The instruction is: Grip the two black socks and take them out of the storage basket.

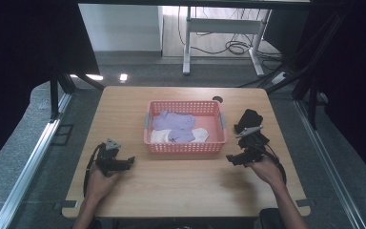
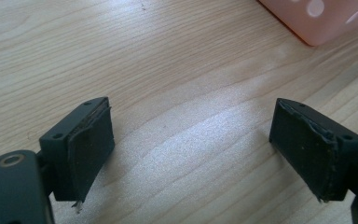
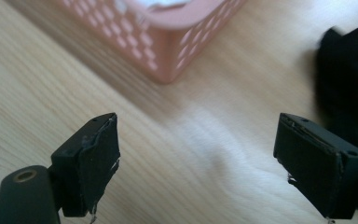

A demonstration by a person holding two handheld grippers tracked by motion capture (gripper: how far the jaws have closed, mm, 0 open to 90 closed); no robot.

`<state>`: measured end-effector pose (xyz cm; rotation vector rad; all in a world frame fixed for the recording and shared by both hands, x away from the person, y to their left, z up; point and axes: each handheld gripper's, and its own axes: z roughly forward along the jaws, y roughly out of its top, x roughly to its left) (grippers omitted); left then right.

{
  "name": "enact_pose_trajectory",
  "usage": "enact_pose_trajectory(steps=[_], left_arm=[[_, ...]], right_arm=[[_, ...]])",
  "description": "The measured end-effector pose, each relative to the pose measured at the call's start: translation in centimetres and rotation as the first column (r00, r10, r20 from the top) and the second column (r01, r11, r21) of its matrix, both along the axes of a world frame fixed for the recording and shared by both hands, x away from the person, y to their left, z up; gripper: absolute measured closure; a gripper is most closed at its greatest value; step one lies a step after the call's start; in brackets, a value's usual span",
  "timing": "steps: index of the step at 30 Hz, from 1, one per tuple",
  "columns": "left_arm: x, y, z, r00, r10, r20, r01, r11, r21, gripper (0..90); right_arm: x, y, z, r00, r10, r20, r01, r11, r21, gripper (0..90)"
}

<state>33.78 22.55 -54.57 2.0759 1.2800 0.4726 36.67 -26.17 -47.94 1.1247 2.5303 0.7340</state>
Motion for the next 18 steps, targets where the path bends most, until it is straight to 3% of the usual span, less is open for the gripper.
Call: enact_pose_trajectory(steps=[3, 9, 11, 12, 14, 15, 16, 18], left_arm=[[0.0, 0.0, 0.0, 1.0000, 0.000, 0.000, 0.000, 1.0000, 0.000, 13.5], [0.0, 0.0, 0.0, 1.0000, 0.003, 0.001, -0.003, 1.0000, -0.003, 13.5], [0.0, 0.0, 0.0, 1.0000, 0.003, 0.001, -0.003, 1.0000, -0.004, 13.5], [0.0, 0.0, 0.0, 1.0000, 0.003, 0.001, -0.003, 1.0000, -0.004, 13.5], [0.0, 0.0, 0.0, 1.0000, 0.003, 0.001, -0.003, 1.0000, -0.004, 13.5], [0.0, 0.0, 0.0, 1.0000, 0.003, 0.001, -0.003, 1.0000, -0.003, 13.5], [0.0, 0.0, 0.0, 1.0000, 0.003, 0.001, -0.003, 1.0000, -0.003, 13.5], [0.0, 0.0, 0.0, 1.0000, 0.003, 0.001, -0.003, 1.0000, -0.003, 13.5]], right_arm=[[-0.4, 0.5, -1.5, 0.9998, 0.009, -0.017, -0.009, 1.000, 0.011, 14.0], [-1.0, 1.4, -4.2, 0.9989, 0.028, -0.037, -0.029, 1.000, -0.013, 12.2], [-1.1, 1.5, -4.7, 0.9991, 0.026, -0.032, -0.025, 0.999, 0.031, 9.7], [-1.1, 1.5, -4.7, 0.9991, 0.026, -0.032, -0.025, 0.999, 0.031, 9.7], [-1.3, 1.5, -5.0, 0.9997, 0.023, -0.011, -0.022, 0.999, 0.048, 6.2], [-1.4, 1.4, -5.4, 0.9998, 0.016, 0.014, -0.017, 0.997, 0.078, 0.3], [-1.4, 1.4, -5.4, 0.9998, 0.016, 0.014, -0.017, 0.997, 0.078, 0.3], [-1.6, 1.2, -6.0, 0.9982, 0.014, 0.058, -0.020, 0.994, 0.111, 0.0]])
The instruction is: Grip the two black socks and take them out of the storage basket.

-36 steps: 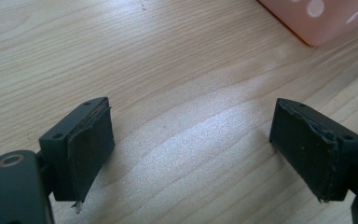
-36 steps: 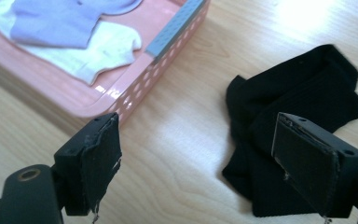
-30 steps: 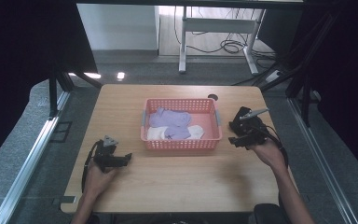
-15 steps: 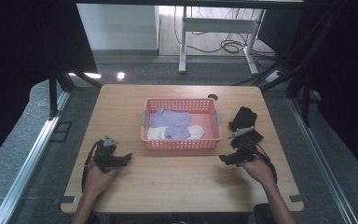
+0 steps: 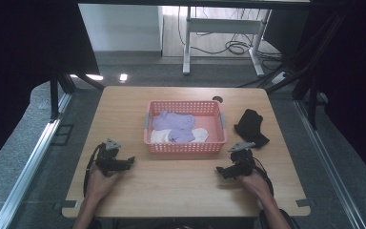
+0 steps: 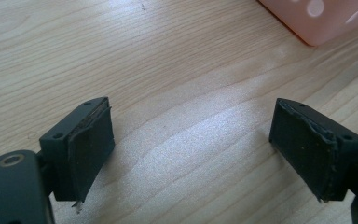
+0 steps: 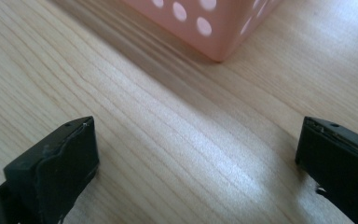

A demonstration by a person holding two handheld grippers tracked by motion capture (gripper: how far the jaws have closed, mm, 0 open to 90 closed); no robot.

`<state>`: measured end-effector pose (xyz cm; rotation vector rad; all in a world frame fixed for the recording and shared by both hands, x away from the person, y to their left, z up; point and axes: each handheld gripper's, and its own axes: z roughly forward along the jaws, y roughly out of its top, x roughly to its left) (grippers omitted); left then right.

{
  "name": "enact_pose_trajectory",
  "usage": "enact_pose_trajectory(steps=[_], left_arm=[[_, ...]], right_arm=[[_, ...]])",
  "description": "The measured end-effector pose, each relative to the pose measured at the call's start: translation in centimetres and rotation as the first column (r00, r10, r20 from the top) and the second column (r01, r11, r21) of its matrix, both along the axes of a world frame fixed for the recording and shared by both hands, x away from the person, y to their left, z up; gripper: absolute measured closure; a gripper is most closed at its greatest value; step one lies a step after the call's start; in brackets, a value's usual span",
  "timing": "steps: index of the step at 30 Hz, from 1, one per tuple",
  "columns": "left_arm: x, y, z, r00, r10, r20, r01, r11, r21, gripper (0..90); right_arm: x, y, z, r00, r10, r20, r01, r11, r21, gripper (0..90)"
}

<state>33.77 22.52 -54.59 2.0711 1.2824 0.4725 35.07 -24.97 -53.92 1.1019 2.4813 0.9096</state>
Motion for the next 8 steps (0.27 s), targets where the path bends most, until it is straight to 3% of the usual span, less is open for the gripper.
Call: enact_pose_trajectory(steps=[3, 8], left_arm=[[0.00, 0.00, 0.00, 1.0000, 0.000, 0.000, 0.000, 1.0000, 0.000, 13.5], [0.00, -0.01, 0.00, 1.0000, 0.000, 0.000, 0.000, 1.0000, 0.000, 13.5]], right_arm=[[-0.10, -0.23, -0.25, 0.9997, 0.003, 0.026, -0.003, 1.000, 0.020, 0.0], [-0.10, -0.22, -0.32, 0.9995, -0.001, 0.031, 0.000, 1.000, 0.029, 0.0]])
